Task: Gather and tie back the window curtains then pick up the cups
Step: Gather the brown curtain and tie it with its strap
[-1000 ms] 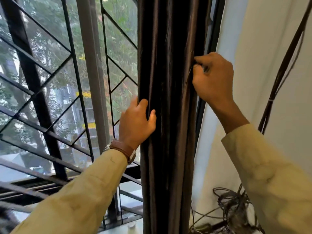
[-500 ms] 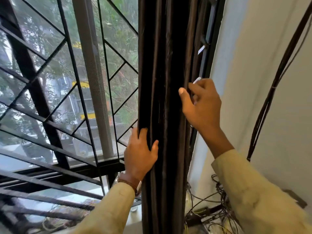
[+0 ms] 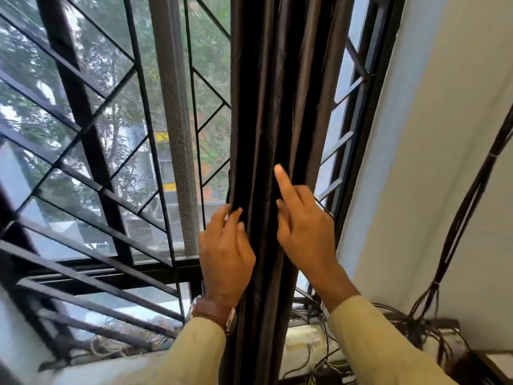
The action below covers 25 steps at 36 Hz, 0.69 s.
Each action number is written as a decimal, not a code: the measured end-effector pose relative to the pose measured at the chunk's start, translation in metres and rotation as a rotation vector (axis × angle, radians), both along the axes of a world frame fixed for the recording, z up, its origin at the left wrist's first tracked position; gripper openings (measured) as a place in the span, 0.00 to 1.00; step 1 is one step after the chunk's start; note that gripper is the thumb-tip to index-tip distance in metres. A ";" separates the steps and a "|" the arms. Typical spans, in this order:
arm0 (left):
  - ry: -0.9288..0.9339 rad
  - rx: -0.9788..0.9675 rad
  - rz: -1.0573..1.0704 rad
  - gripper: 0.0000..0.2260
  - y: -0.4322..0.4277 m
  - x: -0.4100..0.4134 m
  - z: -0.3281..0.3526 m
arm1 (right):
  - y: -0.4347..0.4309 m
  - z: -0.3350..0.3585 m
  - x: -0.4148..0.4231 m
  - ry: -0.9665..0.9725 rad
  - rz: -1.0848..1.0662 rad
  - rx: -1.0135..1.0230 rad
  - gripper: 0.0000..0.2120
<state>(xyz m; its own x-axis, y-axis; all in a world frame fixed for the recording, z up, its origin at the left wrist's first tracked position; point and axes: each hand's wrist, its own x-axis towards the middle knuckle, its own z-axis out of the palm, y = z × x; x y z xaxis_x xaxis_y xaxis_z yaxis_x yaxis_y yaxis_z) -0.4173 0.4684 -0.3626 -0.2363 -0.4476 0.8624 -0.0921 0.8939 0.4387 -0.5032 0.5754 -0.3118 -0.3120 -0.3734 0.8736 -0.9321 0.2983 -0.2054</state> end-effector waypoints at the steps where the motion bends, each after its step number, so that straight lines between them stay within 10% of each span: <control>1: -0.010 -0.011 0.002 0.12 -0.001 0.000 0.003 | -0.003 -0.004 -0.002 0.014 -0.002 0.009 0.22; 25: -0.107 0.088 0.000 0.02 -0.003 0.002 0.013 | -0.023 -0.031 0.017 -0.176 0.030 -0.023 0.32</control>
